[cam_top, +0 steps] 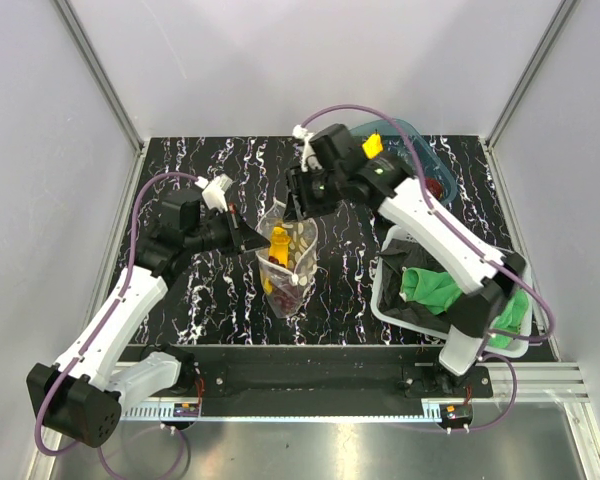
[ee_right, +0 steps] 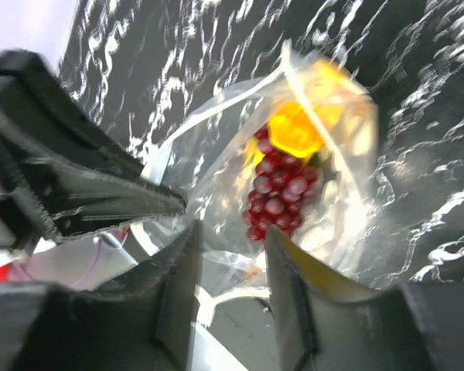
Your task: Open the zip-top bag and remove the fake food
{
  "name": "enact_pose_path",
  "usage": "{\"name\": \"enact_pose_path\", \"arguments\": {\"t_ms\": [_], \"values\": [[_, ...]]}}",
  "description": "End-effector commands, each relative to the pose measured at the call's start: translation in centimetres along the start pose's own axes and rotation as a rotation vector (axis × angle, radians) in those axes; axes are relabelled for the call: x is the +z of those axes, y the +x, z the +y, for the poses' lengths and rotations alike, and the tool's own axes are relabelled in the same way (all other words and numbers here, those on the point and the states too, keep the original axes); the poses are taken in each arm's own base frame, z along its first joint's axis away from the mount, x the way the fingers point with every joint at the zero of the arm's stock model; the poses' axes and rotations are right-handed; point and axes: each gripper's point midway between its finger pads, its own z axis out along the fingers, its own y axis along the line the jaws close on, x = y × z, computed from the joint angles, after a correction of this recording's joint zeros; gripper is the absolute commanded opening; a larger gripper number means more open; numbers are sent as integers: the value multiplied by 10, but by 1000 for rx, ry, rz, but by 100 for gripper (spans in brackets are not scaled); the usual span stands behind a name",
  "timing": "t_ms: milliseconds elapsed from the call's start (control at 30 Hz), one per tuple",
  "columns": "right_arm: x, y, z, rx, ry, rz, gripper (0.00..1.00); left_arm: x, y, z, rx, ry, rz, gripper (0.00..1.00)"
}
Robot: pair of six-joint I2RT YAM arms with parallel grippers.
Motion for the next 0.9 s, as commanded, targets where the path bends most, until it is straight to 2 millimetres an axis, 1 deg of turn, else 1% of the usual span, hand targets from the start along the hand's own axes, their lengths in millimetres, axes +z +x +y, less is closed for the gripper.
{"name": "enact_pose_path", "arguments": {"t_ms": [0,33,67,100,200,233,333,367,400,433,467,500,533,600,633,700,733,800,867], "values": [[21,20,15,6,-27,137,43,-7,-22,-26,51,58,-68,0],[25,26,17,-3,-14,164,42,-7,-21,-26,51,60,-66,0],[33,26,15,3,3,176,41,-8,-22,-27,52,61,-68,0],[37,28,14,16,6,191,40,-8,-21,-27,53,61,-70,0],[54,38,5,41,46,243,35,-8,-20,-27,48,60,-74,0],[59,41,3,43,53,253,34,-9,-20,-26,47,59,-77,0],[76,58,-5,26,88,282,34,-6,-18,-25,32,61,-74,0],[79,61,-9,25,104,280,34,-6,-20,-26,33,68,-82,0],[84,59,-8,31,97,257,34,-5,-20,-27,27,71,-80,0],[87,70,-15,41,110,275,35,-4,-19,-26,25,72,-75,0],[89,72,-16,44,112,270,35,-3,-20,-26,23,71,-76,0],[94,69,-15,46,102,240,35,-3,-19,-27,24,73,-74,0],[97,79,-23,48,119,253,35,-3,-19,-27,23,73,-72,0],[103,81,-25,40,114,231,35,-3,-20,-26,22,69,-74,0],[106,90,-29,41,121,246,35,-2,-19,-27,22,72,-72,0],[111,91,-29,31,115,226,36,-2,-18,-26,19,71,-67,0],[113,97,-33,31,122,236,36,-1,-17,-26,19,71,-65,0],[118,98,-33,32,113,222,38,0,-16,-25,17,69,-59,0],[122,104,-36,36,118,237,42,1,-14,-24,15,66,-55,0]]}}
